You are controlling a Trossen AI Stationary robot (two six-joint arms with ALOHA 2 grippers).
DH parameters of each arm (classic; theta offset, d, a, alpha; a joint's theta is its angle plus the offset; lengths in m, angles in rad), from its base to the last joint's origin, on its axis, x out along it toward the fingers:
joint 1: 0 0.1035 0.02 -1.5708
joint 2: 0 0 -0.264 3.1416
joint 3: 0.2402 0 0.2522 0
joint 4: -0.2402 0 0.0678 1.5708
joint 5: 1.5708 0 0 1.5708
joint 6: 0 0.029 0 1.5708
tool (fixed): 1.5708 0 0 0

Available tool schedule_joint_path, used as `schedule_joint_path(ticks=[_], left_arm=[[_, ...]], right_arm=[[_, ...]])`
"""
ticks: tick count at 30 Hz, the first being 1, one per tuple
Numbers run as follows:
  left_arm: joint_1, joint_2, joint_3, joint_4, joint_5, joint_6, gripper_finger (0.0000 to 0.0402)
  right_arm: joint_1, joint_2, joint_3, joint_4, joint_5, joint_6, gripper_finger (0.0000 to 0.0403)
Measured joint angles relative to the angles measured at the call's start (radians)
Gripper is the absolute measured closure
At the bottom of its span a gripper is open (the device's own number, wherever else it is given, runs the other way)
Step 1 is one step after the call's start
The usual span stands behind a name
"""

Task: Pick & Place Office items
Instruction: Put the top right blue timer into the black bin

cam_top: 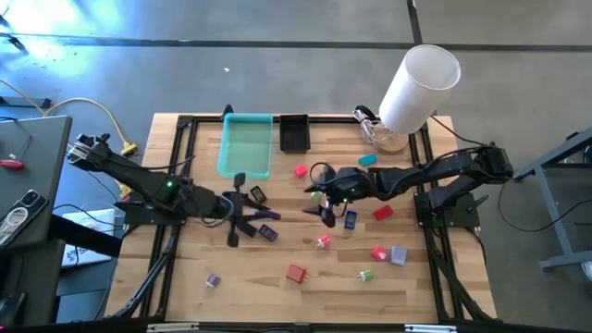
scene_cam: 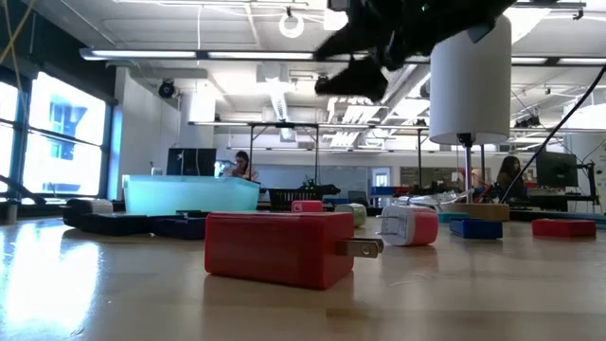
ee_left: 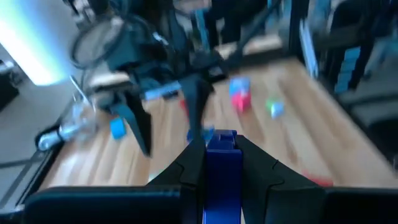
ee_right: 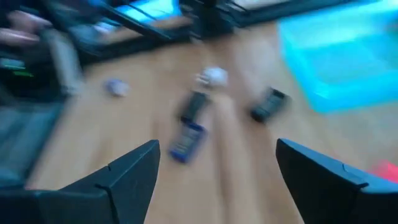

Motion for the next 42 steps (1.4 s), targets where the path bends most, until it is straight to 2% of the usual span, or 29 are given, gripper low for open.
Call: schedule_joint_path(ticks=[3, 5, 7, 12, 18, 29, 35, 42], left_arm=[[0.001, -0.004, 0.0, 0.086, 0.0, -0.002, 0.0351], [0.001, -0.004, 0.0, 0.138, 0.0, -0.008, 0.0351], [0.001, -0.002, 0.0, 0.185, 0.0, -0.017, 0.0351], [0.001, 0.012, 0.0, 0.273, -0.002, 0.005, 0.0351], [0.001, 0.027, 0.0, 0.317, -0.028, 0.059, 0.0351], [0.074, 0.036, 0.0, 0.387, -0.022, 0.084, 0.0351], [0.145, 0.036, 0.0, 0.388, 0.072, 0.047, 0.0351], [0.207, 0.047, 0.0, 0.447, 0.172, 0.043, 0.0351]], right_arm=[[0.001, -0.002, 0.001, 0.11, -0.108, -0.046, 0.0096], [0.012, -0.002, 0.001, 0.147, -0.104, -0.1, 0.0098], [0.034, -0.001, 0.001, 0.186, -0.042, -0.175, 0.0101], [0.101, -0.001, 0.001, 0.363, 0.192, -0.345, 0.0117], [0.156, -0.001, 0.001, 0.546, 0.225, -0.461, 0.0136], [0.152, -0.001, 0.001, 0.643, 0.226, -0.526, 0.0139], [0.124, 0.0, 0.019, 0.65, 0.23, -0.525, 0.014], [0.108, 0.07, 0.087, 0.626, 0.22, -0.514, 0.0139]])
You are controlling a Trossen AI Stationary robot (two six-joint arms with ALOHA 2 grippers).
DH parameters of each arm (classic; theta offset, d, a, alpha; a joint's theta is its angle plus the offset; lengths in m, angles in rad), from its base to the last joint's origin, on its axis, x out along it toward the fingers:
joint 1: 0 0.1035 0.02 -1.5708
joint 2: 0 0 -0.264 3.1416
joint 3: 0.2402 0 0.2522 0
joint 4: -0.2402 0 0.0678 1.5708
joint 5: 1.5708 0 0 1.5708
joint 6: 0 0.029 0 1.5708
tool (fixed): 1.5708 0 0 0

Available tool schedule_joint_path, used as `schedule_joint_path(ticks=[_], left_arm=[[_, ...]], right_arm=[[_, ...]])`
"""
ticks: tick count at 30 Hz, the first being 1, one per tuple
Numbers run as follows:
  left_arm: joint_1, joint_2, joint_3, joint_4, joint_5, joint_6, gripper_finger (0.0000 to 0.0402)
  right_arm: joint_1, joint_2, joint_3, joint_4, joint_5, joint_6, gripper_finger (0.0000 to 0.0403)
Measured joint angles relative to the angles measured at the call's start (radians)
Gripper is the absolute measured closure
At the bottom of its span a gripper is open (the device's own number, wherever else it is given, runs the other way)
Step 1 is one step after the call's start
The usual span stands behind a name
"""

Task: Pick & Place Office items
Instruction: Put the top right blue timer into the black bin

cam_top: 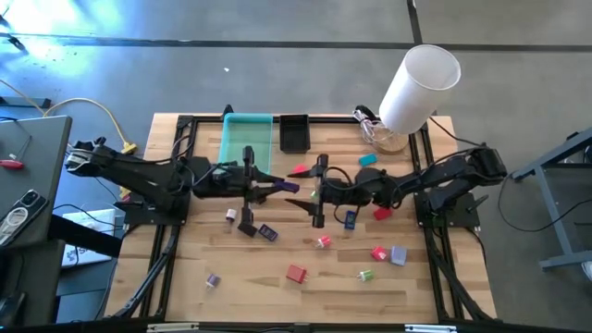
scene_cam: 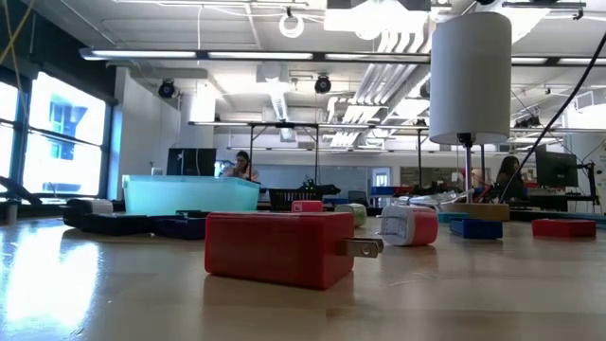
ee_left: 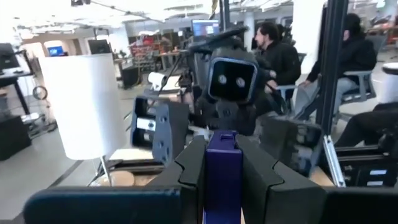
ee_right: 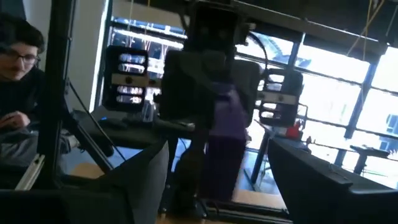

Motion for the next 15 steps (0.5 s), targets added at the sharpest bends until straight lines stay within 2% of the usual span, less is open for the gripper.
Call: schedule_joint_path(ticks=[4, 10, 15], left_arm=[[0.016, 0.014, 0.0, 0.02, 0.034, 0.003, 0.0351], [0.017, 0.025, 0.0, 0.012, 0.04, 0.011, 0.0351], [0.017, 0.025, 0.0, 0.011, 0.04, 0.014, 0.0351]], right_arm=[[0.002, 0.003, 0.003, -0.008, 0.041, -0.021, 0.0139], [0.01, 0.003, 0.004, 0.016, 0.04, -0.018, 0.0142], [0.009, 0.002, 0.004, 0.012, 0.039, -0.019, 0.0167]])
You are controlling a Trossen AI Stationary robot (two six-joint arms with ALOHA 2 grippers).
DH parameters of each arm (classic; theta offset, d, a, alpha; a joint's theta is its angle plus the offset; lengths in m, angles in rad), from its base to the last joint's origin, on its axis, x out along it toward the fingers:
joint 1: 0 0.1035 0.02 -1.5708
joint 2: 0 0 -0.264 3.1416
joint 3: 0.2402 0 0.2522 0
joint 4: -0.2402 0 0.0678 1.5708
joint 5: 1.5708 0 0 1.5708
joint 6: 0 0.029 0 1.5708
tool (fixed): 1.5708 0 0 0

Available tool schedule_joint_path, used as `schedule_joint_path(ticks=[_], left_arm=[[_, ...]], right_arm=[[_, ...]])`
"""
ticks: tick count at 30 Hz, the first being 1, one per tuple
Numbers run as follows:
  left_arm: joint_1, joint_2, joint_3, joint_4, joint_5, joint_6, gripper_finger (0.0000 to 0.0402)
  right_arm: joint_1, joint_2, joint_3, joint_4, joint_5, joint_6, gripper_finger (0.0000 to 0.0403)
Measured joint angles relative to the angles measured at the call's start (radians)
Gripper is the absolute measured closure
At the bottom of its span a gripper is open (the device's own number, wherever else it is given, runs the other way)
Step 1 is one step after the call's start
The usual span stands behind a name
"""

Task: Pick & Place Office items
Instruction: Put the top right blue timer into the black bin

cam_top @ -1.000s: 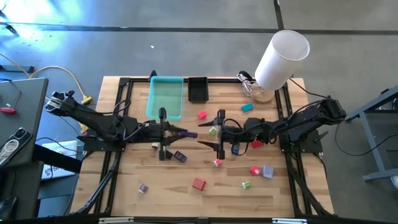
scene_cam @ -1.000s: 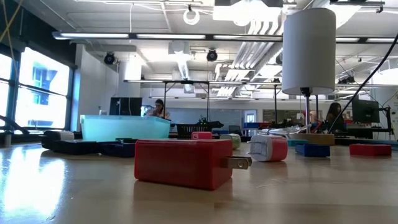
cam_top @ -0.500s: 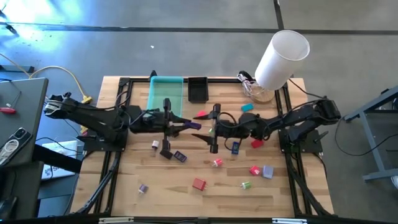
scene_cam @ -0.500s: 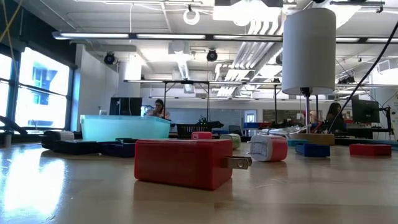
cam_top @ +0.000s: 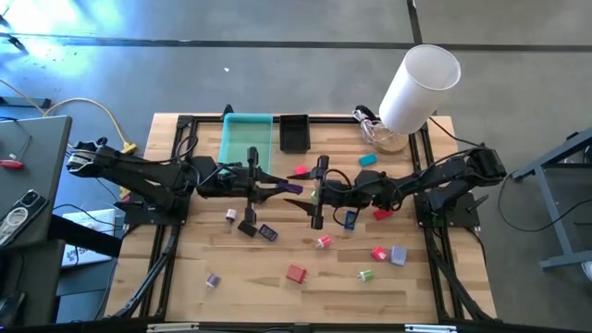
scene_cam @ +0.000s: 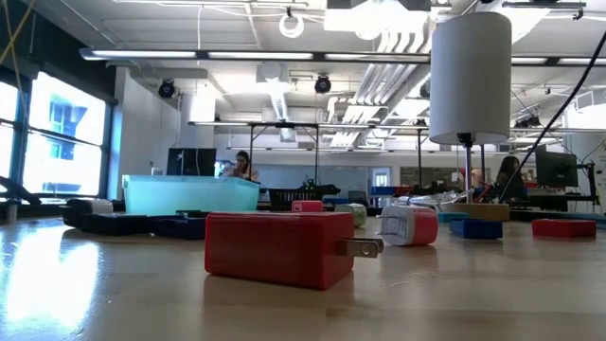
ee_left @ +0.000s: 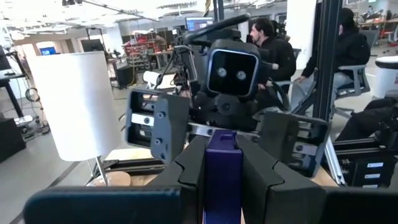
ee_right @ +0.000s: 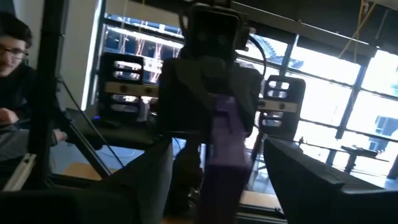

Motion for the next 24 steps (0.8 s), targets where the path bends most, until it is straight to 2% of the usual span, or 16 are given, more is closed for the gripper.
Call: schedule_joint_path(ticks=[6, 13, 18, 24], left_arm=[[0.0, 0.0, 0.0, 0.002, 0.0, -0.002, 0.0351], [0.0, 0.0, 0.0, -0.001, -0.006, 0.02, 0.0351], [0.0, 0.0, 0.0, -0.003, -0.002, 0.014, 0.0351], [0.0, 0.0, -0.001, -0.004, -0.005, 0.004, 0.0351]], right_arm=[[0.001, 0.0, 0.0, 0.0, 0.0, 0.0, 0.0235], [0.0, -0.001, 0.0, -0.01, 0.012, 0.014, 0.0357], [-0.004, -0.002, 0.0, -0.041, 0.052, 0.021, 0.0359], [-0.014, -0.003, 0.0, -0.059, 0.042, 0.041, 0.0359]])
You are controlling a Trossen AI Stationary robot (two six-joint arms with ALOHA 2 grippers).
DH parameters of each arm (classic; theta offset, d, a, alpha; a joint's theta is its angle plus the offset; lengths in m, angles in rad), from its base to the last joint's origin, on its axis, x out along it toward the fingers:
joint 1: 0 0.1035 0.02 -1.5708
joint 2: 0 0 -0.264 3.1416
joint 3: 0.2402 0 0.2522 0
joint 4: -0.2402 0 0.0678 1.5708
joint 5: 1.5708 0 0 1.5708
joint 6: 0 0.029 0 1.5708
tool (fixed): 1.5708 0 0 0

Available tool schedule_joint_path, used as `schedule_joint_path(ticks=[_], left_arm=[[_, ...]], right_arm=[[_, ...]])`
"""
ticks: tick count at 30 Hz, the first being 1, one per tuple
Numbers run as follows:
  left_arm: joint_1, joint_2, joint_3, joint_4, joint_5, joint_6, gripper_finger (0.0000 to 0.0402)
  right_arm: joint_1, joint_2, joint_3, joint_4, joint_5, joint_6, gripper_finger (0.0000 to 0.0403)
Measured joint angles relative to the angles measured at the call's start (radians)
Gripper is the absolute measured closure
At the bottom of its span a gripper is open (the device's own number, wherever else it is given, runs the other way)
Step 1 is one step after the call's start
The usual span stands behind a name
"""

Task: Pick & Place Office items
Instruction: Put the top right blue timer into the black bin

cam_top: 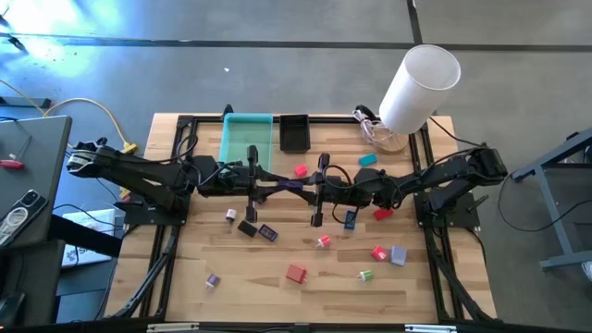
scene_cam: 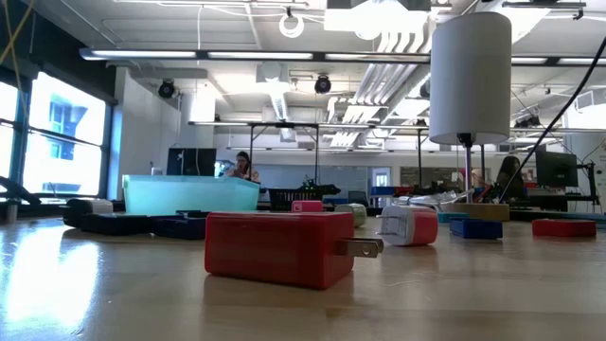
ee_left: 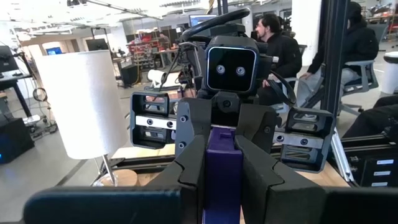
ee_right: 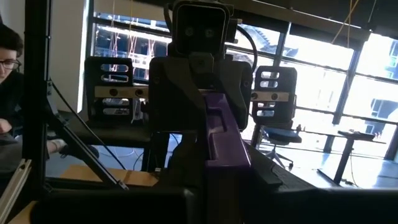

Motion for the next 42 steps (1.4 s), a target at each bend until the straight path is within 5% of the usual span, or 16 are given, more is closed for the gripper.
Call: schedule_joint_path(ticks=[15, 23, 31, 42], left_arm=[[-0.003, 0.0, 0.0, -0.013, 0.001, -0.004, 0.0348], [-0.005, -0.001, 0.001, -0.025, 0.019, -0.082, 0.0217], [-0.012, -0.019, 0.001, -0.149, 0.011, -0.1, 0.0187], [0.052, -0.174, 0.001, -0.453, 0.115, -0.177, 0.0186]], right_arm=[[0.0, 0.0, 0.0, -0.018, 0.0, -0.005, 0.0359], [-0.001, 0.006, -0.003, -0.085, -0.017, -0.029, 0.0359], [-0.006, 0.004, -0.001, -0.217, 0.102, -0.016, 0.0359], [-0.147, 0.003, 0.224, -0.859, 0.103, 0.262, 0.0359]])
